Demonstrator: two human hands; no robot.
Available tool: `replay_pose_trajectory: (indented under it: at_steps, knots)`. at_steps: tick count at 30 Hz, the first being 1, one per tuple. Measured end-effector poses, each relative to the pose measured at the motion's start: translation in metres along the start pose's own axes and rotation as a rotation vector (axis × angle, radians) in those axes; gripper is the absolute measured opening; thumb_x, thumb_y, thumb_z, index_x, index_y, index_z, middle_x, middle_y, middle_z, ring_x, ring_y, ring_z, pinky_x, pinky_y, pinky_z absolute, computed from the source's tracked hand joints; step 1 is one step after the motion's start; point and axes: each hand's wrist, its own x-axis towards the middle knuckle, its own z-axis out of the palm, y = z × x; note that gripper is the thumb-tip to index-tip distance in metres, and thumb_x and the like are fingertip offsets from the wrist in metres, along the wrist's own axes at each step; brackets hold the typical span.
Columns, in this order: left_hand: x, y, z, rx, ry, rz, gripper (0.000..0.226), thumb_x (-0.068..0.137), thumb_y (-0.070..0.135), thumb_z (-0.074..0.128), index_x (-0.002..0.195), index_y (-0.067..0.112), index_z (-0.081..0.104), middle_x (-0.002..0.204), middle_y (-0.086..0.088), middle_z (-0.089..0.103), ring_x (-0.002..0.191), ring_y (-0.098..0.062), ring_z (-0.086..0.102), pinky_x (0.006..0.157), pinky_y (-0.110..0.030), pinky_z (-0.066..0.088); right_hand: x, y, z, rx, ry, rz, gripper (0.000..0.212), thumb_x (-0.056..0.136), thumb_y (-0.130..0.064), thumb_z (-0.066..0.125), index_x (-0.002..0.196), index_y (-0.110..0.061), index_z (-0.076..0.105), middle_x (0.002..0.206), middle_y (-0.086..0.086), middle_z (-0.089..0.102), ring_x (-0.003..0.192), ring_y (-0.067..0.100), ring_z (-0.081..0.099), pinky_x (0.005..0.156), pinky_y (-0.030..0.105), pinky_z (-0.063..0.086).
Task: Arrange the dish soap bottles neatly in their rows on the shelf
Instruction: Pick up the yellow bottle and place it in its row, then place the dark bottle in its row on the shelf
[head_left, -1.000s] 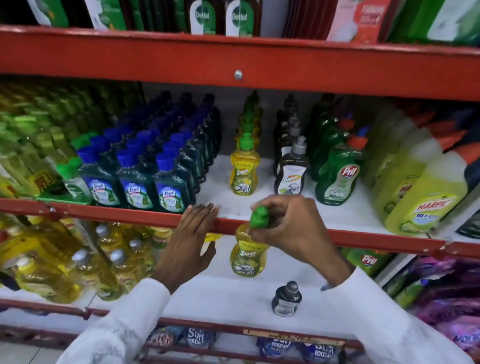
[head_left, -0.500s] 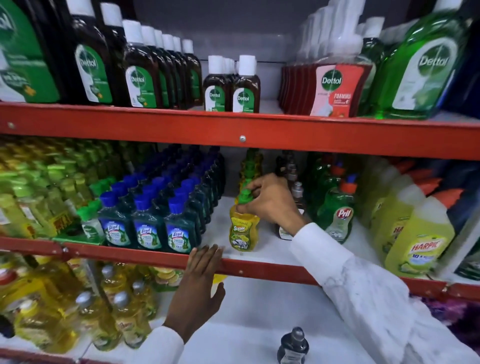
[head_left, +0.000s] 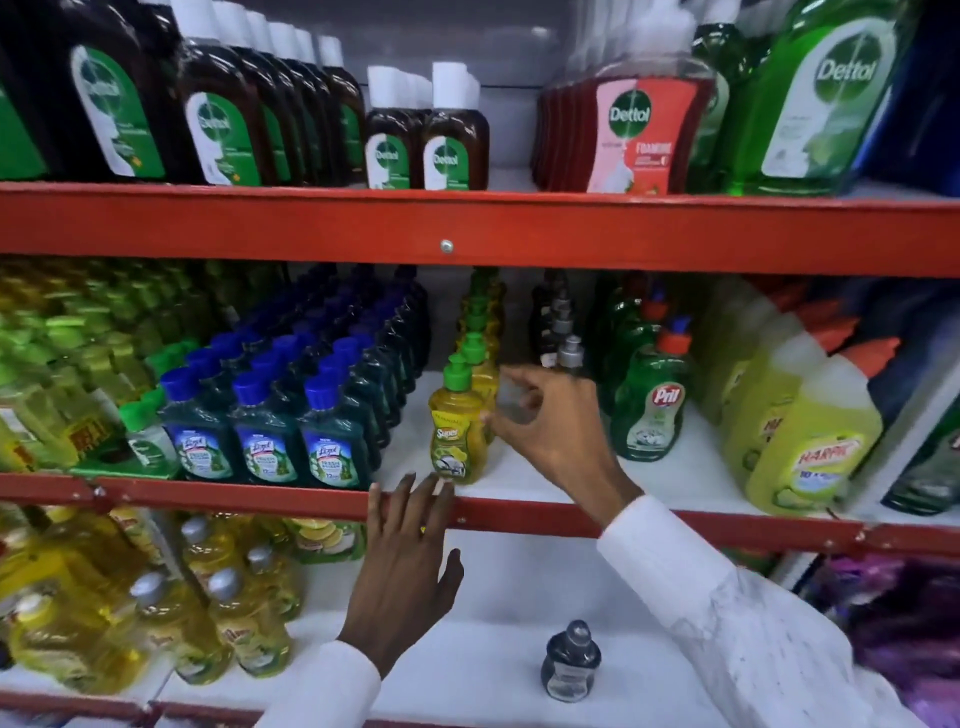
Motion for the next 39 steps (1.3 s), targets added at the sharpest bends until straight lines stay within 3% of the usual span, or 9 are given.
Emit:
replay_pose_trajectory:
  at_steps: [4, 7, 13, 16, 19, 24, 29, 33, 39]
  knots:
    - [0.004, 0.031, 0.008, 0.026, 0.014, 0.082, 0.075, 0.08, 0.036, 0.06, 0.149, 0.018, 0.037, 0.148, -0.015, 0.047, 0.14, -0.038, 0.037, 0.114, -0.068, 0.03, -0.069, 0.053, -0.014, -0.083, 0.216, -0.244, 0.033, 0.085, -0.012, 0.074, 0.117, -0.015, 0.071, 0.11, 0.0, 0.074, 0.095, 0.016, 0.063, 0.089, 0.024, 0.052]
    - [0.007, 0.046, 0.012, 0.049, -0.004, 0.072, 0.079, 0.079, 0.037, 0.062, 0.151, 0.021, 0.034, 0.15, -0.014, 0.046, 0.142, -0.041, 0.035, 0.116, -0.071, 0.02, -0.118, 0.112, -0.006, -0.174, 0.183, -0.348, 0.028, 0.086, -0.003, 0.068, 0.113, -0.01, 0.073, 0.112, 0.002, 0.074, 0.102, 0.021, 0.065, 0.098, 0.021, 0.047]
    - [0.006, 0.059, 0.017, 0.086, -0.034, 0.023, 0.084, 0.079, 0.037, 0.064, 0.152, 0.016, 0.03, 0.151, -0.017, 0.043, 0.143, -0.045, 0.03, 0.117, -0.073, 0.012, -0.175, 0.192, 0.039, -0.353, -0.366, 0.017, 0.051, 0.096, -0.041, 0.046, 0.143, -0.021, 0.048, 0.146, 0.002, 0.052, 0.133, 0.026, 0.048, 0.107, 0.041, 0.045]
    - [0.004, 0.062, 0.017, 0.098, -0.042, 0.009, 0.087, 0.078, 0.035, 0.065, 0.154, 0.016, 0.026, 0.153, -0.018, 0.039, 0.145, -0.046, 0.026, 0.117, -0.073, 0.011, -0.181, 0.202, 0.06, -0.382, -0.564, 0.091, 0.057, 0.092, -0.03, 0.053, 0.147, -0.022, 0.043, 0.15, 0.002, 0.047, 0.135, 0.028, 0.043, 0.105, 0.042, 0.045]
    - [0.003, 0.065, 0.016, 0.095, -0.056, -0.008, 0.091, 0.077, 0.034, 0.068, 0.154, 0.017, 0.023, 0.156, -0.018, 0.035, 0.148, -0.045, 0.021, 0.118, -0.072, 0.011, -0.18, 0.205, 0.071, -0.343, -0.603, 0.134, 0.053, 0.088, -0.015, 0.056, 0.14, -0.021, 0.05, 0.136, 0.006, 0.059, 0.125, 0.028, 0.053, 0.099, 0.041, 0.05]
    - [0.003, 0.066, 0.011, 0.088, -0.083, -0.028, 0.091, 0.077, 0.033, 0.068, 0.155, 0.018, 0.022, 0.156, -0.017, 0.036, 0.149, -0.043, 0.02, 0.118, -0.071, 0.013, -0.178, 0.199, 0.066, -0.274, -0.539, 0.152, 0.033, 0.086, -0.014, 0.06, 0.119, -0.017, 0.061, 0.11, 0.013, 0.072, 0.105, 0.031, 0.066, 0.084, 0.034, 0.053]
    - [0.002, 0.065, 0.009, 0.064, -0.082, -0.033, 0.088, 0.079, 0.032, 0.067, 0.155, 0.021, 0.022, 0.15, -0.014, 0.042, 0.147, -0.04, 0.026, 0.118, -0.07, 0.018, -0.159, 0.153, 0.016, -0.164, -0.36, 0.105, 0.031, 0.077, -0.024, 0.068, 0.108, -0.025, 0.068, 0.09, 0.002, 0.078, 0.083, 0.02, 0.071, 0.074, 0.031, 0.056]
    - [0.002, 0.065, 0.01, 0.049, -0.066, -0.031, 0.088, 0.078, 0.031, 0.068, 0.154, 0.021, 0.024, 0.149, -0.013, 0.044, 0.145, -0.04, 0.028, 0.119, -0.069, 0.018, -0.127, 0.095, -0.048, 0.02, -0.171, 0.085, 0.032, 0.066, -0.027, 0.082, 0.097, -0.026, 0.074, 0.078, -0.011, 0.078, 0.066, 0.004, 0.07, 0.067, 0.021, 0.057]
    - [0.001, 0.063, 0.012, 0.05, -0.067, -0.023, 0.09, 0.076, 0.034, 0.069, 0.154, 0.02, 0.027, 0.148, -0.013, 0.046, 0.144, -0.041, 0.032, 0.117, -0.07, 0.02, -0.065, 0.028, -0.106, 0.189, -0.028, 0.04, 0.032, 0.065, -0.022, 0.09, 0.094, -0.019, 0.077, 0.072, -0.011, 0.077, 0.053, -0.005, 0.062, 0.057, 0.009, 0.049]
